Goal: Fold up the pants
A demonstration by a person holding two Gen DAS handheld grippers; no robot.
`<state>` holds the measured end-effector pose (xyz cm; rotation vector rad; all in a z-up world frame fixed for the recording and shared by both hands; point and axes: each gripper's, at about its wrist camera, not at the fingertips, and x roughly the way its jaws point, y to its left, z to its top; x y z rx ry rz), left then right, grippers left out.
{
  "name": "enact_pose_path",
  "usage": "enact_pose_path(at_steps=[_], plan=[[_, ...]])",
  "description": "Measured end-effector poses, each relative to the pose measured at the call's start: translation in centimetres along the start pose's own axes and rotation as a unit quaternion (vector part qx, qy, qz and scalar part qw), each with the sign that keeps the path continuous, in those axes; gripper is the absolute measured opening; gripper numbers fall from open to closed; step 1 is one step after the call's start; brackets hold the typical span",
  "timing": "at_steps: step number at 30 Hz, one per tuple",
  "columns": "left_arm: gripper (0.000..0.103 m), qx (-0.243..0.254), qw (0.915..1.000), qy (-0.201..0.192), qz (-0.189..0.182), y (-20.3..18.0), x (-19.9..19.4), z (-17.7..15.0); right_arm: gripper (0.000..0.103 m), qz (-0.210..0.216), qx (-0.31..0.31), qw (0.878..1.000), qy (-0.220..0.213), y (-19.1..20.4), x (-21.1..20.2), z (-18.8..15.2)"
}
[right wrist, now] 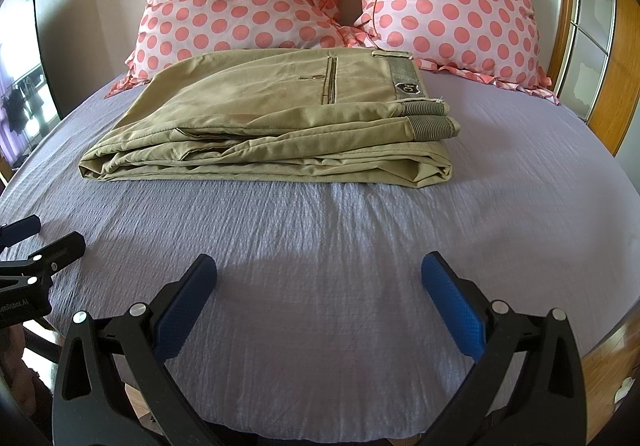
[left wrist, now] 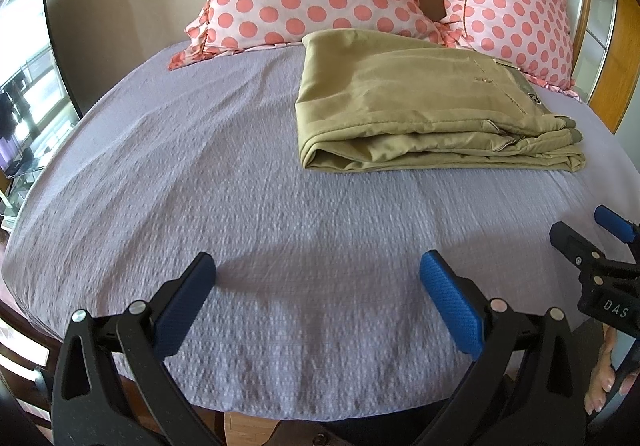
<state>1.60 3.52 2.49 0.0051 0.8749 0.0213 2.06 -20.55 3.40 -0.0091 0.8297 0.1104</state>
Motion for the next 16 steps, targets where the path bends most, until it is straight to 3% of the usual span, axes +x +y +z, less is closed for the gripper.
enact_pose_path(at_steps=[16], plan=[[0.101,-0.004,1.0,-0.008,0.005,-0.09,0.14,-0.14,0.102,0.0,0.0,1.0,0.0,-0.04,0.02,0.0]])
